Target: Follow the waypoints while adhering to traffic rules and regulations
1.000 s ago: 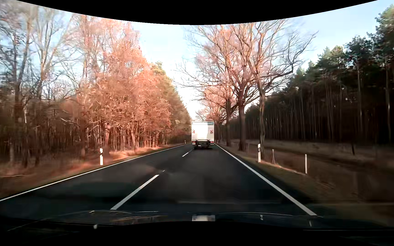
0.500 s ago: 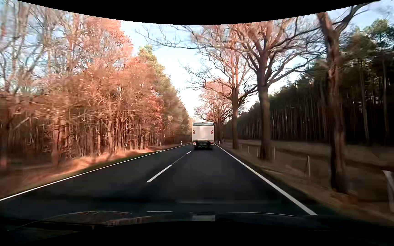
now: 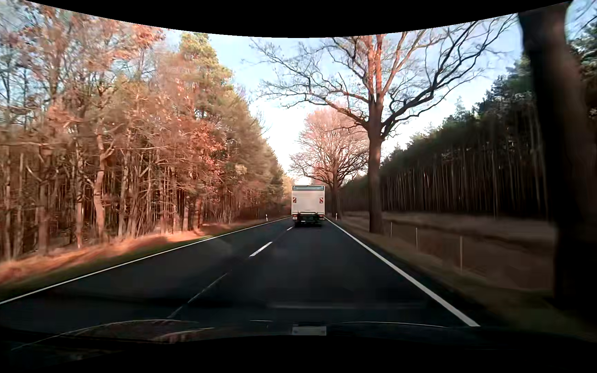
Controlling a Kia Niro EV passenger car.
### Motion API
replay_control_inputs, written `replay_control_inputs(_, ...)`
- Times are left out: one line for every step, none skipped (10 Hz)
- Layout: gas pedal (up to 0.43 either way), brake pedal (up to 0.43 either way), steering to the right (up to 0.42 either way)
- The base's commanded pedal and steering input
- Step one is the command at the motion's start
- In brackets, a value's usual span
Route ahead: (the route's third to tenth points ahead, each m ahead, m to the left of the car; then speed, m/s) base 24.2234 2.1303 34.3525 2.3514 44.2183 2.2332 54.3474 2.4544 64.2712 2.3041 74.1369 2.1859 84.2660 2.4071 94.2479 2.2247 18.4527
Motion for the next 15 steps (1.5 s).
replay_control_inputs(0.150,0.000,-0.001)
replay_control_inputs(0.150,0.000,-0.001)
replay_control_inputs(0.150,0.000,-0.001)
replay_control_inputs(0.150,0.000,-0.001)
replay_control_inputs(0.150,0.000,-0.001)
replay_control_inputs(0.150,0.000,-0.001)
replay_control_inputs(0.150,0.000,-0.001)
replay_control_inputs(0.150,0.000,-0.001)
replay_control_inputs(0.150,0.000,-0.001)
replay_control_inputs(0.150,0.000,-0.001)
replay_control_inputs(0.150,0.000,-0.001)
replay_control_inputs(0.150,0.000,-0.001)
replay_control_inputs(0.150,0.000,-0.001)
replay_control_inputs(0.150,0.000,-0.001)
replay_control_inputs(0.150,0.000,-0.001)
